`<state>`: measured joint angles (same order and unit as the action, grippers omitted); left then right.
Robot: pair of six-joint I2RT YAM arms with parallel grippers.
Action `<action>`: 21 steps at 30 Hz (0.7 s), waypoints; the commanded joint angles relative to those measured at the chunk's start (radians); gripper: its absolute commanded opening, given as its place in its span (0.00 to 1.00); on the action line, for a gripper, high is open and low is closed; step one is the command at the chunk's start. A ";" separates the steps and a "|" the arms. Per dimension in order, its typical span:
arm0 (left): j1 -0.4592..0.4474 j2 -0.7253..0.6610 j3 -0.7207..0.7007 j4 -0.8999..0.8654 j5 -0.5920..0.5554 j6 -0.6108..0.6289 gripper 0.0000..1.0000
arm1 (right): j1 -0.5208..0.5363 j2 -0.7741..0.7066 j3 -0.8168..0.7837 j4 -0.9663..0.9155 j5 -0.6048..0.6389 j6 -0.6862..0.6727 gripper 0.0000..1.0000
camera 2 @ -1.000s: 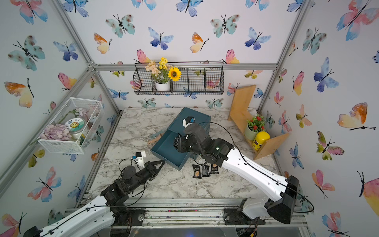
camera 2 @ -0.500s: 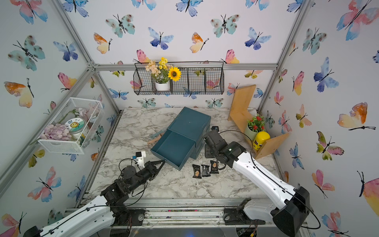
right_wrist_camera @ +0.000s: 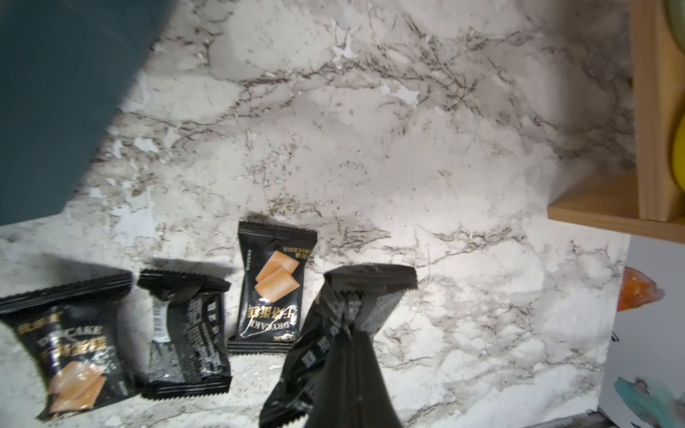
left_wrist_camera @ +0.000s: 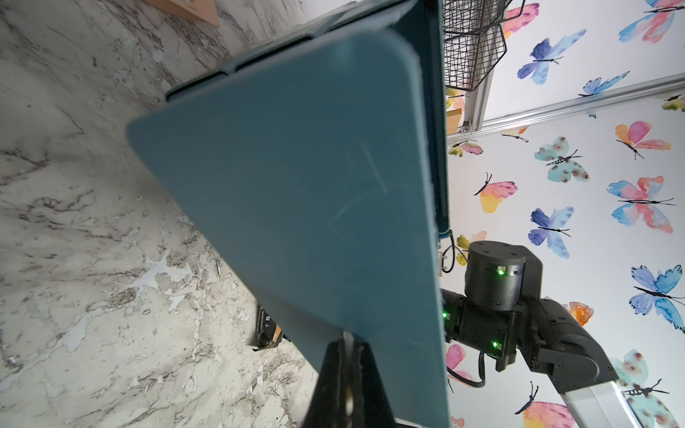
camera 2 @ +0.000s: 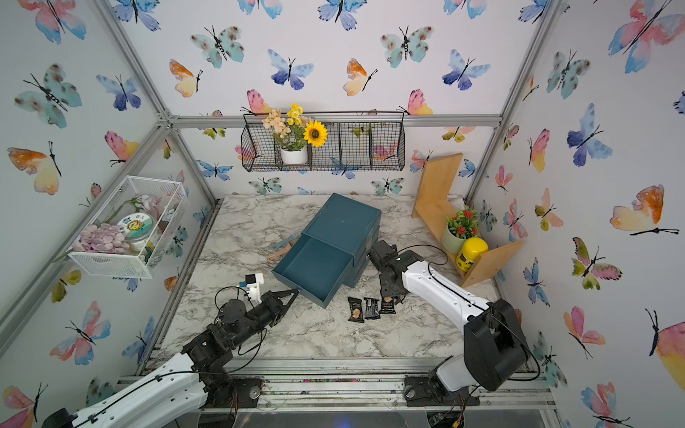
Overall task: Take the cookies out of the drawer
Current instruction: Place the cookie at the center of the board.
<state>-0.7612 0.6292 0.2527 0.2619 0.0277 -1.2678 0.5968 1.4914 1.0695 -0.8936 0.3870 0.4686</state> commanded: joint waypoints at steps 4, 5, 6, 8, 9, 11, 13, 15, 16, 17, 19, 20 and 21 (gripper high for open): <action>0.000 -0.010 0.025 0.006 -0.026 0.007 0.00 | -0.014 0.089 -0.008 -0.004 0.007 -0.036 0.02; 0.001 -0.013 0.023 0.005 -0.028 0.006 0.00 | -0.015 0.106 -0.006 -0.004 0.002 -0.039 0.02; 0.001 -0.013 0.022 0.007 -0.029 0.004 0.00 | -0.015 0.122 -0.005 -0.003 -0.005 -0.043 0.02; 0.000 -0.015 0.022 0.007 -0.032 0.004 0.00 | -0.015 0.145 -0.008 0.009 -0.028 -0.054 0.02; 0.001 -0.016 0.022 0.007 -0.033 0.004 0.00 | -0.015 0.156 -0.009 0.011 -0.038 -0.058 0.02; 0.001 -0.019 0.023 0.007 -0.036 0.004 0.00 | -0.015 0.172 -0.011 0.013 -0.043 -0.061 0.03; 0.000 -0.021 0.020 0.007 -0.037 0.004 0.00 | -0.015 0.179 -0.009 0.014 -0.041 -0.061 0.04; 0.001 -0.020 0.017 0.008 -0.039 0.002 0.00 | -0.015 0.183 -0.008 0.015 -0.042 -0.061 0.09; 0.000 -0.019 0.016 0.010 -0.039 0.002 0.00 | -0.015 0.184 -0.009 0.015 -0.042 -0.062 0.12; 0.001 -0.020 0.015 0.012 -0.039 0.001 0.00 | -0.015 0.185 -0.010 0.016 -0.042 -0.062 0.15; 0.001 -0.017 0.017 0.013 -0.038 0.002 0.00 | -0.015 0.183 -0.009 0.015 -0.042 -0.062 0.19; 0.001 -0.016 0.017 0.014 -0.038 0.002 0.00 | -0.015 0.180 -0.009 0.015 -0.040 -0.062 0.21; 0.001 -0.015 0.018 0.014 -0.039 0.002 0.00 | -0.015 0.173 -0.008 0.015 -0.036 -0.060 0.22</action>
<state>-0.7612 0.6216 0.2527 0.2607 0.0269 -1.2690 0.5838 1.6684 1.0695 -0.8761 0.3576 0.4068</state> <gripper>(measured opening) 0.063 0.218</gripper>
